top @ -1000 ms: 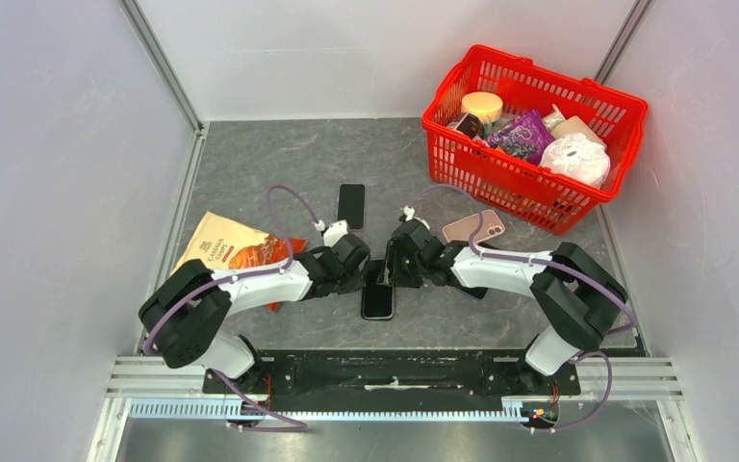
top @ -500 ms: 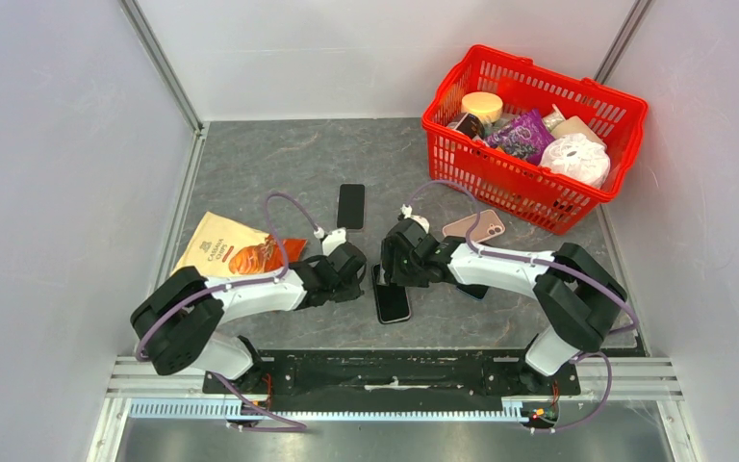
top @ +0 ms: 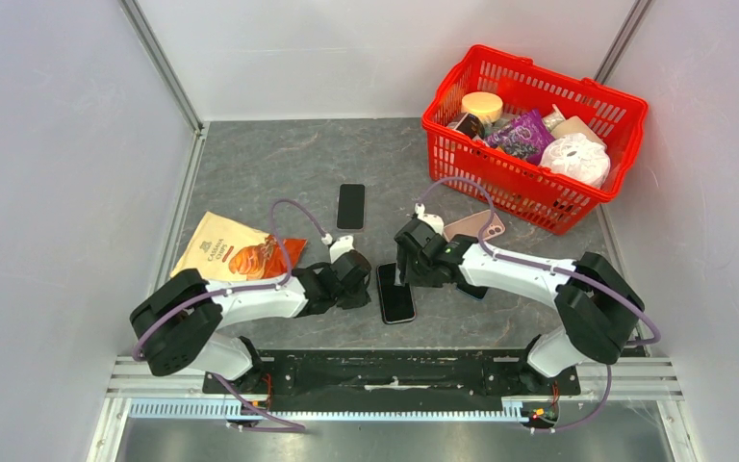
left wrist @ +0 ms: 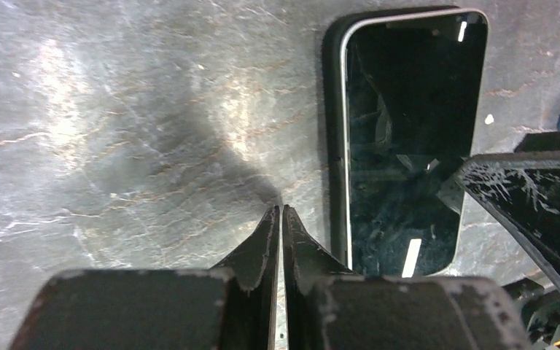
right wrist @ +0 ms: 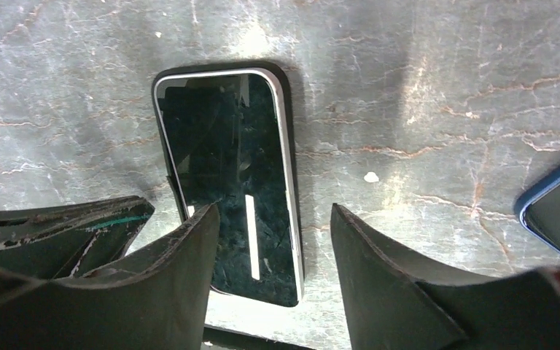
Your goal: Put the phone into the phone case
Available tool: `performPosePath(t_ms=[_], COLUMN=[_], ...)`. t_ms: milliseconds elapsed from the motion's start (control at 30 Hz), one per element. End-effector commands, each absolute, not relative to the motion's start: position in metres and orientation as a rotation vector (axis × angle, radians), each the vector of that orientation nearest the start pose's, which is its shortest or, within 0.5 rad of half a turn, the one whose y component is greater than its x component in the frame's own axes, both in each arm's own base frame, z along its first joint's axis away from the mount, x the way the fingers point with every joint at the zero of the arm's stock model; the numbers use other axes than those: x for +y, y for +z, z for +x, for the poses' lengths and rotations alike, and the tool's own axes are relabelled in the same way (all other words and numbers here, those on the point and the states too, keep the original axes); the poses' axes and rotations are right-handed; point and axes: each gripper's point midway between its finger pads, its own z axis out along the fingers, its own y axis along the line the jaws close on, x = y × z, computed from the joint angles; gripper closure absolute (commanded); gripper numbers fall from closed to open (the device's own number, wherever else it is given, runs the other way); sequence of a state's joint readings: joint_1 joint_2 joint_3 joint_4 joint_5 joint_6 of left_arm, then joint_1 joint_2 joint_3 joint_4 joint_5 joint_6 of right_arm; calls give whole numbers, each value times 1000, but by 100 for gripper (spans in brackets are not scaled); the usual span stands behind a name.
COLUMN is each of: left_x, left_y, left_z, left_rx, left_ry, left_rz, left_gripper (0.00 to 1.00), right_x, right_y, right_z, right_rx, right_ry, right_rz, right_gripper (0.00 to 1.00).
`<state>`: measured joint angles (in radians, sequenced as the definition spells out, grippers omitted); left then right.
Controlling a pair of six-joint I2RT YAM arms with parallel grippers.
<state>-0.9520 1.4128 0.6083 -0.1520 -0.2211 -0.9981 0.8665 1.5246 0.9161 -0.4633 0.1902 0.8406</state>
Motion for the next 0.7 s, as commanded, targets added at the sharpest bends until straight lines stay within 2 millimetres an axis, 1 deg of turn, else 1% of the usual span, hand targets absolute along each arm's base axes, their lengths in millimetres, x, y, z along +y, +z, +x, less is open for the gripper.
performPosePath(t_ms=[0, 67, 133, 267, 433, 667], left_x=[-277, -280, -283, -287, -288, -289], left_y=[31, 30, 28, 24, 21, 20], left_z=[186, 183, 180, 177, 176, 176], left_rx=[2542, 2546, 2551, 2562, 2567, 2571], left_ry=[-619, -626, -633, -636, -634, -632], left_rz=[-164, -157, -153, -145, -146, -144], left_gripper=[92, 92, 92, 92, 93, 93], right_x=[245, 243, 241, 242, 246, 251], right_y=[51, 46, 42, 43, 36, 30], right_z=[213, 204, 195, 184, 174, 164], right_rx=[2671, 2694, 2712, 2718, 2745, 2771], right_ry=[319, 346, 362, 374, 362, 359], right_rz=[66, 69, 65, 40, 6, -31], right_gripper=[39, 45, 48, 50, 57, 71])
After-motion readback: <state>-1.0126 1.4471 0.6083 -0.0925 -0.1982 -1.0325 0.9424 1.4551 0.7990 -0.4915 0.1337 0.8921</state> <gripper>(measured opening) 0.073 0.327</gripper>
